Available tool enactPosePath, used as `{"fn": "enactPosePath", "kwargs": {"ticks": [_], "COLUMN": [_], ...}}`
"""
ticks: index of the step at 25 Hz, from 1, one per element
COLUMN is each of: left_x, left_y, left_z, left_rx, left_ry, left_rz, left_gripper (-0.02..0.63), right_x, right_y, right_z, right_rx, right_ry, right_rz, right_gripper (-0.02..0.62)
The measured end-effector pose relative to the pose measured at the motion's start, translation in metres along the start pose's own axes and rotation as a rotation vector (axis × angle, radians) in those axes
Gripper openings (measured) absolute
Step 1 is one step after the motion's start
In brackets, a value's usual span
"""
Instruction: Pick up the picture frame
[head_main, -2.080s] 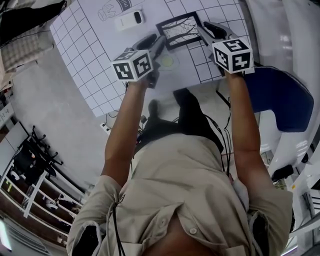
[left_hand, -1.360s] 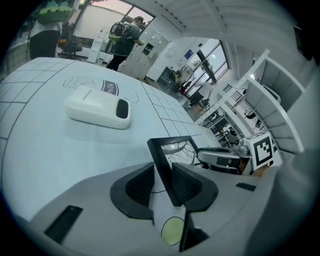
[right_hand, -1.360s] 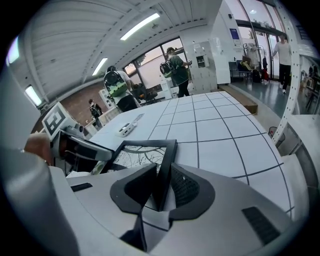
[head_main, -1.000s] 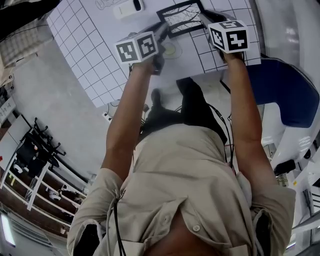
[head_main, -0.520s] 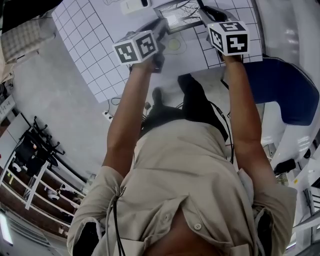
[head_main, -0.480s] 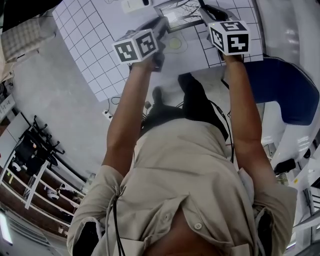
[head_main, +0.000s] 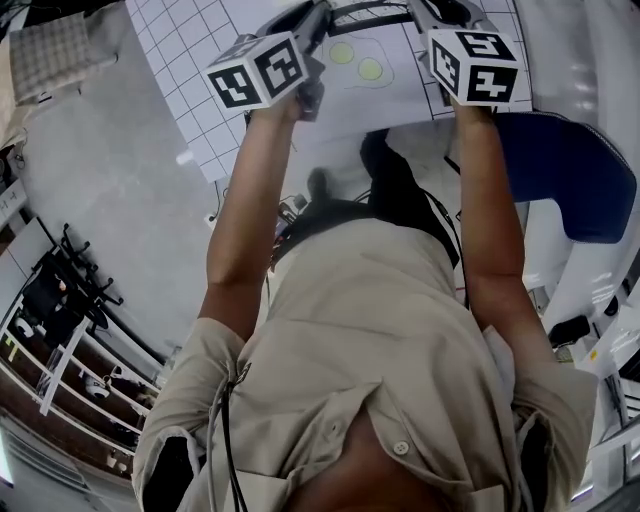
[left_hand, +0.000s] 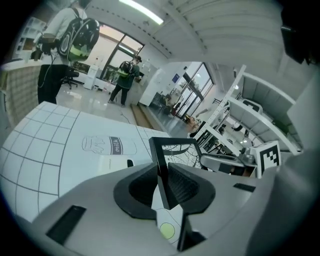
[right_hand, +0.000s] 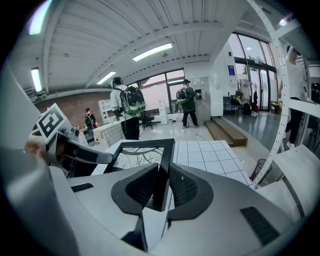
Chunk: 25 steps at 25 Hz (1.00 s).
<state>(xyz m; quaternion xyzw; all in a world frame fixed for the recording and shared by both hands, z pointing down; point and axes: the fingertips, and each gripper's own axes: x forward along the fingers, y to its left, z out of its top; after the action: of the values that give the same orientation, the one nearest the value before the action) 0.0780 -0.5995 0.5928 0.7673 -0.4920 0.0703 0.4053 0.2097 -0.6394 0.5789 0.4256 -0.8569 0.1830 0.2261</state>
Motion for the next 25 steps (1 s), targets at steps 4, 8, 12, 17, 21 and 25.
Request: {"fn": "enactPosePath", "kwargs": {"ticks": [4, 8, 12, 17, 21, 25], "left_x": [-0.025, -0.06, -0.096, -0.138, -0.169, -0.2], "left_y": [-0.002, -0.003, -0.009, -0.029, -0.051, -0.074], "left_z": [0.043, 0.076, 0.102, 0.128, 0.145, 0.157], "left_rx": [0.046, 0.091, 0.139, 0.207, 0.26, 0.312], "left_ry": [-0.078, -0.142, -0.21, -0.295, -0.364, -0.424], "left_rz": [-0.011, -0.022, -0.032, -0.044, -0.054, -0.065], "left_gripper": [0.066, 0.066, 0.066, 0.067, 0.066, 0.066], "right_x": [-0.003, -0.013, -0.031, -0.061, -0.091, -0.121], "right_y": [0.018, 0.044, 0.071, 0.097, 0.112, 0.126], "right_z": [0.045, 0.086, 0.118, 0.152, 0.175, 0.193], "right_rx": [-0.028, -0.057, -0.082, -0.116, -0.138, -0.147], "right_ry": [-0.073, -0.139, -0.201, -0.279, -0.342, -0.401], "right_rz": [-0.01, -0.019, -0.016, -0.005, 0.003, 0.018], "right_gripper": [0.077, 0.077, 0.077, 0.077, 0.077, 0.077]}}
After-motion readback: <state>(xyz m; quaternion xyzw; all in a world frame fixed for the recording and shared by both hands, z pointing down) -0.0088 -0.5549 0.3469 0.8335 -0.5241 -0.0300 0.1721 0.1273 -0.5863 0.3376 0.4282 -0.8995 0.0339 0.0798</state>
